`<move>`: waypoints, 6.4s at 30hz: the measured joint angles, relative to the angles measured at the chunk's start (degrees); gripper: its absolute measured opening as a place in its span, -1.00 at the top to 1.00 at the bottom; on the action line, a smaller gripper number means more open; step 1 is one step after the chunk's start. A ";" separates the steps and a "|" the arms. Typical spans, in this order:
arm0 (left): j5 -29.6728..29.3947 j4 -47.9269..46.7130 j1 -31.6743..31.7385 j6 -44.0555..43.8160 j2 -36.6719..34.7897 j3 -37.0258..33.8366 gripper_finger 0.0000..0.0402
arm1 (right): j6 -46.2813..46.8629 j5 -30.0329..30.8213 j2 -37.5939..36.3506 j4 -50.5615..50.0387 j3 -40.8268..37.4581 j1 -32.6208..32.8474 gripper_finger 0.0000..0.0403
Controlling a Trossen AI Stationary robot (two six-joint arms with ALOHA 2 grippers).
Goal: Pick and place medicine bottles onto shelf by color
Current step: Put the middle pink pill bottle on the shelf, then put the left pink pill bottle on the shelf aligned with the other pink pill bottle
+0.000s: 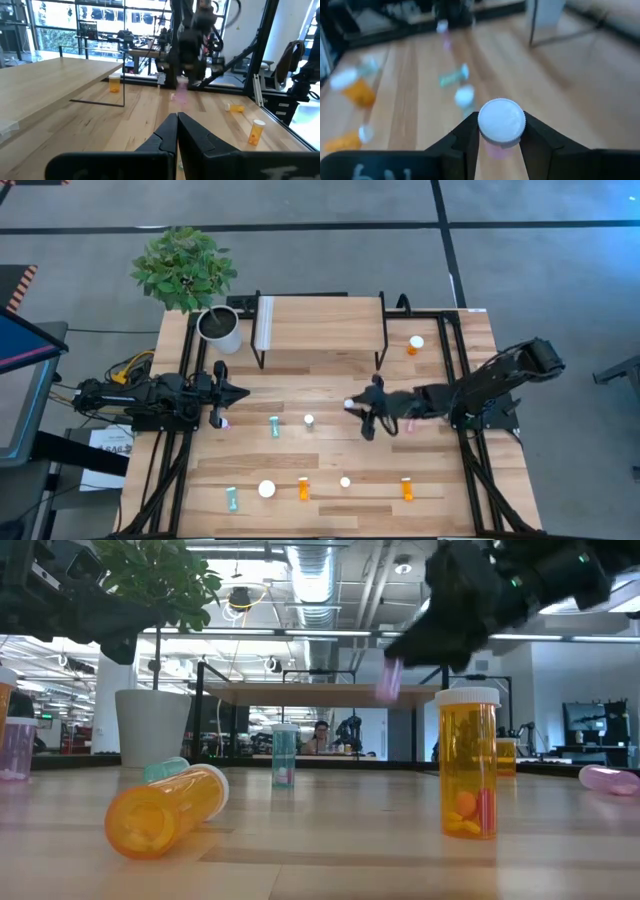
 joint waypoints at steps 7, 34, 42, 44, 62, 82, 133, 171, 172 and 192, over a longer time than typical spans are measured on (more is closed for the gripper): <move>0.00 -0.01 -0.02 0.00 0.02 -0.01 1.00 | -8.53 0.02 -8.44 -10.44 7.42 -9.86 0.30; 0.13 -0.01 0.00 0.00 0.02 -0.02 1.00 | -10.35 -16.68 1.22 -25.34 23.75 -48.82 0.25; 0.15 -0.01 0.00 -0.02 0.02 -0.02 1.00 | -11.37 -16.83 4.72 -23.32 23.73 -50.23 0.23; 0.13 -0.01 0.00 -0.01 0.02 -0.01 1.00 | -11.58 -16.81 5.22 -23.39 23.73 -50.45 0.23; 0.04 -0.01 0.00 0.00 0.01 -0.01 1.00 | -13.09 -16.63 5.47 -24.06 23.73 -50.47 -0.01; 0.00 -0.01 -0.01 0.00 0.01 0.00 1.00 | -13.48 -16.38 -0.48 -30.97 23.68 -48.63 -0.14; 0.00 -0.01 -0.02 0.00 -0.02 0.00 1.00 | -7.66 3.09 -6.56 -12.21 14.90 20.17 -0.13; 0.00 -0.01 -0.01 0.00 -0.02 -0.02 1.00 | -2.82 7.74 -5.65 3.75 3.12 19.57 -0.13; 0.00 -0.01 -0.02 0.00 -0.02 -0.02 1.00 | -2.83 7.74 -5.65 3.70 3.12 19.58 -0.13; 0.00 -0.01 -0.02 0.00 -0.03 0.00 1.00 | -2.99 7.73 -5.65 3.30 3.12 16.03 -0.13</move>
